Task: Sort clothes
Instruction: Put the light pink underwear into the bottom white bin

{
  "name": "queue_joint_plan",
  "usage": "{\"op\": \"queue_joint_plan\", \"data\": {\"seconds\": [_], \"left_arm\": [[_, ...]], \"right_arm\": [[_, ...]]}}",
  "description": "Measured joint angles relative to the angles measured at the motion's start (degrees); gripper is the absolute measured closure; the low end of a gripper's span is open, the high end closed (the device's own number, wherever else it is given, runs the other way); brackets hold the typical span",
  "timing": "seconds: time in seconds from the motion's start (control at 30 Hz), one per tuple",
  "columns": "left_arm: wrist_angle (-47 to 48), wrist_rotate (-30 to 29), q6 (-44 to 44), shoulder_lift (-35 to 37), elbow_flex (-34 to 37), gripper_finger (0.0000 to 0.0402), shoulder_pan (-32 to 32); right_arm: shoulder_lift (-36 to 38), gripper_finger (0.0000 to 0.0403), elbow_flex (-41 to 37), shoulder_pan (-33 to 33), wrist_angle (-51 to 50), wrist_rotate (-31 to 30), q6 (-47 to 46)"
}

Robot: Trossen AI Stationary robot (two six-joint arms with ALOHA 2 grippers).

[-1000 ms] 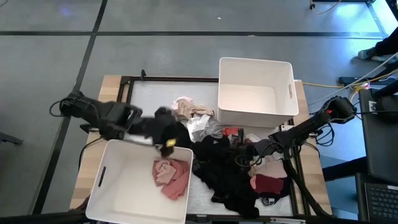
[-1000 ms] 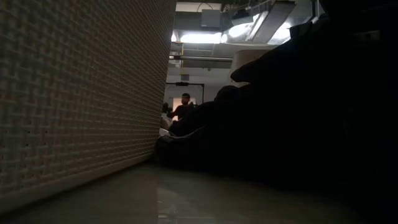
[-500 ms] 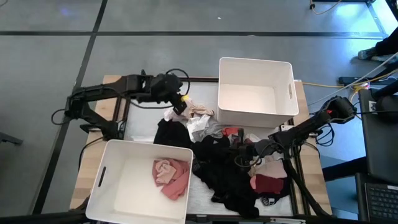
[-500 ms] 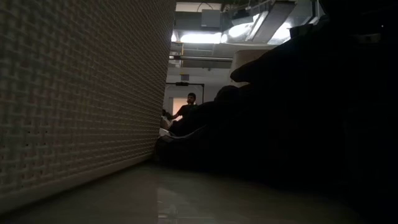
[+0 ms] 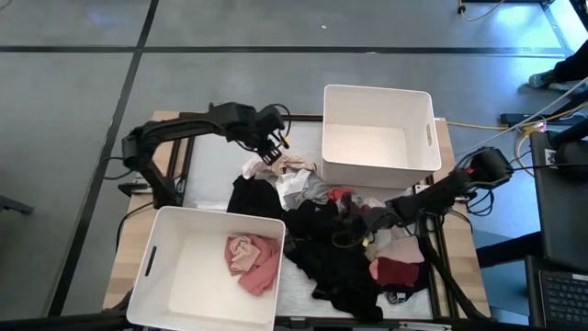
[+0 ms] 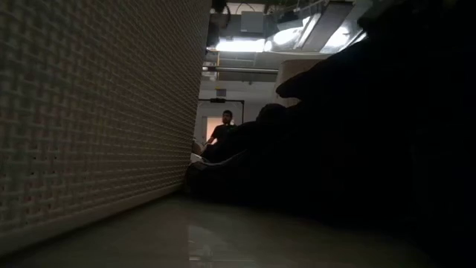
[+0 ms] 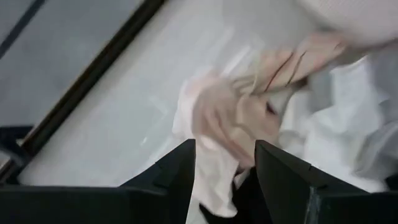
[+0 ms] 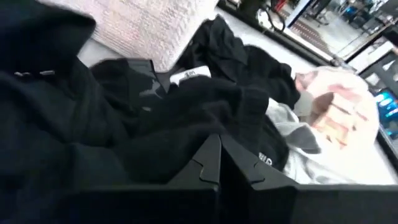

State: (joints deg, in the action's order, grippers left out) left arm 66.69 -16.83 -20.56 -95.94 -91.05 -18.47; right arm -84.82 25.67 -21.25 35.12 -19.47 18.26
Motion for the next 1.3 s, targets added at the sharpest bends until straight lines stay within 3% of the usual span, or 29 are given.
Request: {"op": "queue_joint_plan", "data": {"seconds": [0.23,0.6,0.87,1.17,1.3], "left_arm": [[1.73,2.97,-0.26,-4.38,0.01,0.0247,-1.35],[2.01,3.66,-1.21,-6.91,0.03,0.0247,-2.61],[2.19,2.85,2.67,-6.64,0.03,0.0247,-1.59],[8.44,-2.53,-8.52,-4.77,0.00,0.0247,4.26],[4.97,-5.78,-12.09,-4.77,2.29,0.0247,8.19]], "right_arm": [[-2.36,0.0397,0.00,3.06,2.77,5.59,-1.52],[-2.36,0.0397,0.00,2.95,2.99,5.60,-1.53],[-2.36,0.0397,0.00,2.93,2.99,5.60,-1.53],[-2.36,0.0397,-0.02,2.93,4.02,5.63,-1.51],[-2.36,0.0397,-0.02,2.93,4.38,5.63,-1.53]]}}
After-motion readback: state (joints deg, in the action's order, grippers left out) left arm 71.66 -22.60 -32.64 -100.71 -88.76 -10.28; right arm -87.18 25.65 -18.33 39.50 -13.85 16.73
